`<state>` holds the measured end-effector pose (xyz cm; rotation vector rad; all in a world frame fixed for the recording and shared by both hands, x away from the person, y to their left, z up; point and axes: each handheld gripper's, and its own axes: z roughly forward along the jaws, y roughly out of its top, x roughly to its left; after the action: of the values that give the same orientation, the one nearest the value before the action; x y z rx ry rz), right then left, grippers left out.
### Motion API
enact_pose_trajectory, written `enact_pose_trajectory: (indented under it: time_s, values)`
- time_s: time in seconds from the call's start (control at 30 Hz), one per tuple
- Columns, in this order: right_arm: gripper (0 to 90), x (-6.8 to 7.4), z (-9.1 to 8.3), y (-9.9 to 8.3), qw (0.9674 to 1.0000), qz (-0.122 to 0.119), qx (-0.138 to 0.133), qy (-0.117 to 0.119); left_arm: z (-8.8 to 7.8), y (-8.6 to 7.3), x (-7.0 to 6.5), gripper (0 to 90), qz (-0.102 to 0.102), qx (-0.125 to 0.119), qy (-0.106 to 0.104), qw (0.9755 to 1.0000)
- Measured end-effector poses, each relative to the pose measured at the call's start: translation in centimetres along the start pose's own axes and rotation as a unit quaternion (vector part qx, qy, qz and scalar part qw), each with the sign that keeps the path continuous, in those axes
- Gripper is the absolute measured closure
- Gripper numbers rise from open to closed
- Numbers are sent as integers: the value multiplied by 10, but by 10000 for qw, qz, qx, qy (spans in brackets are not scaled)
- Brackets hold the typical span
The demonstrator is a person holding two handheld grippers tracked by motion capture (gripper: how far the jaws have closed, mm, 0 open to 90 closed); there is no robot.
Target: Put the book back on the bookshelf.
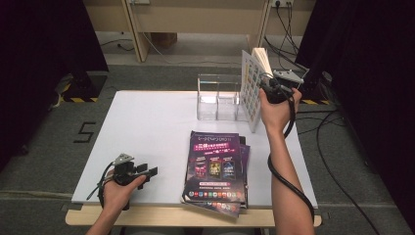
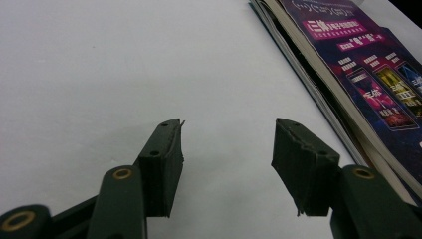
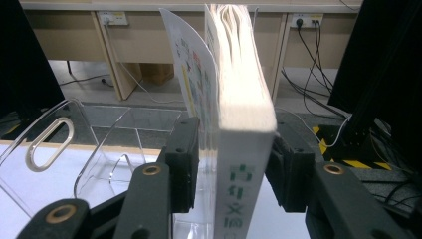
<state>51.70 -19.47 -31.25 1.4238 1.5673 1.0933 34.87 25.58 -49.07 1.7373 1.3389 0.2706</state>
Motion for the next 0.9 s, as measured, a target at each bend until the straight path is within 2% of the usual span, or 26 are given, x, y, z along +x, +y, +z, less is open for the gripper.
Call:
enact_pose_trajectory:
  time_s: [0.37, 0.57, 0.9]
  values:
    - [599, -2, -13, -11, 9999, -6, 71, 82, 5, 2, -5, 450, 57, 11, -97, 9999]
    - [600, -3, -23, -20, 9997, 83, 130, 186, 7, 4, -9, 450, 68, 13, -139, 9999]
    - [616, -9, -37, -44, 9981, 245, 436, 369, 17, 10, -19, 456, 66, 88, -317, 9994]
